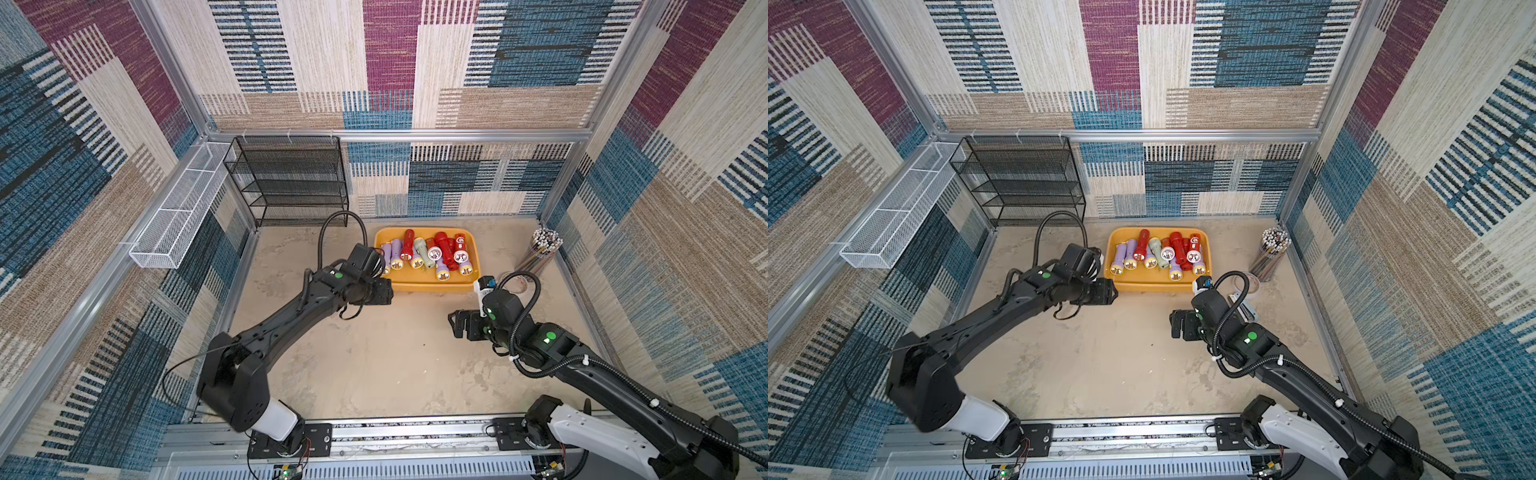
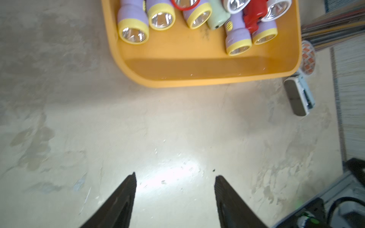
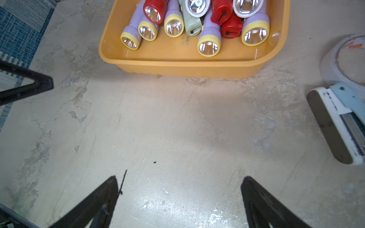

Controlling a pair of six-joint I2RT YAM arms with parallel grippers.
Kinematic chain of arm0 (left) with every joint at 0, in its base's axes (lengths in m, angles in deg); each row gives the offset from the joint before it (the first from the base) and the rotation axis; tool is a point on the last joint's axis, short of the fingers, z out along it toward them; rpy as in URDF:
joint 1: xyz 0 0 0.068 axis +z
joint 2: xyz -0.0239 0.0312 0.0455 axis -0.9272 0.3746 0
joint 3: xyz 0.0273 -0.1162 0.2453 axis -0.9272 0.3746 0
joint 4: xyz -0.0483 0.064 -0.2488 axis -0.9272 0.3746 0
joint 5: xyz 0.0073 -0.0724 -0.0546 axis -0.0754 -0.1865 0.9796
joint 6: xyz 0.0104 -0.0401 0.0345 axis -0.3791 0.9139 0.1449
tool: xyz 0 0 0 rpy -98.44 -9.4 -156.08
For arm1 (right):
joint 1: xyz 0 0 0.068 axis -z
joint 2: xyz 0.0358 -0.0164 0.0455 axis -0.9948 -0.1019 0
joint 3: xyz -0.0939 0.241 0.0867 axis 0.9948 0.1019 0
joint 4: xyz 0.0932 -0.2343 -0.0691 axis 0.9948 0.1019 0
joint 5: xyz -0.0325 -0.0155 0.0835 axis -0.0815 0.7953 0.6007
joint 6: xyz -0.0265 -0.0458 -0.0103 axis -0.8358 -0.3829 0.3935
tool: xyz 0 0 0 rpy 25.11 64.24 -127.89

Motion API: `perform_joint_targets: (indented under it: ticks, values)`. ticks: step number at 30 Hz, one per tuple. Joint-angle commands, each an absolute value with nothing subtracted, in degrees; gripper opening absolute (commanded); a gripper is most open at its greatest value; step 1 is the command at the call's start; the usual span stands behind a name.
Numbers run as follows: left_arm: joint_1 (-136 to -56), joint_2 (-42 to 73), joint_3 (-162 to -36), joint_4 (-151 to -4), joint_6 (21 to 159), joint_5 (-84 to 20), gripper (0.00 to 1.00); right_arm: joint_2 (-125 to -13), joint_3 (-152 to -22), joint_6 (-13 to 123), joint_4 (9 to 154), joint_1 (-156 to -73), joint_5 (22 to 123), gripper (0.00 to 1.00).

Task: Put the flashlights into the storage boxes
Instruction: Reset both arms

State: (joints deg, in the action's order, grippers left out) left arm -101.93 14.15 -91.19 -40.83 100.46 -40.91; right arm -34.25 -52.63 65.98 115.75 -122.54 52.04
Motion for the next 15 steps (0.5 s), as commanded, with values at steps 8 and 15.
perform_joint_targets:
  ticks: [8, 15]
  values:
    - [-106.1, -10.8, -66.6, -51.4, 108.6, -50.6, 0.81, -36.4, -52.9, 63.3, 109.5, -122.5, 51.8, 1.00]
    - [-106.4, -17.3, -65.4, -47.3, 108.1, -61.6, 0.86, -38.3, -52.9, 62.4, 108.4, -122.5, 46.4, 1.00]
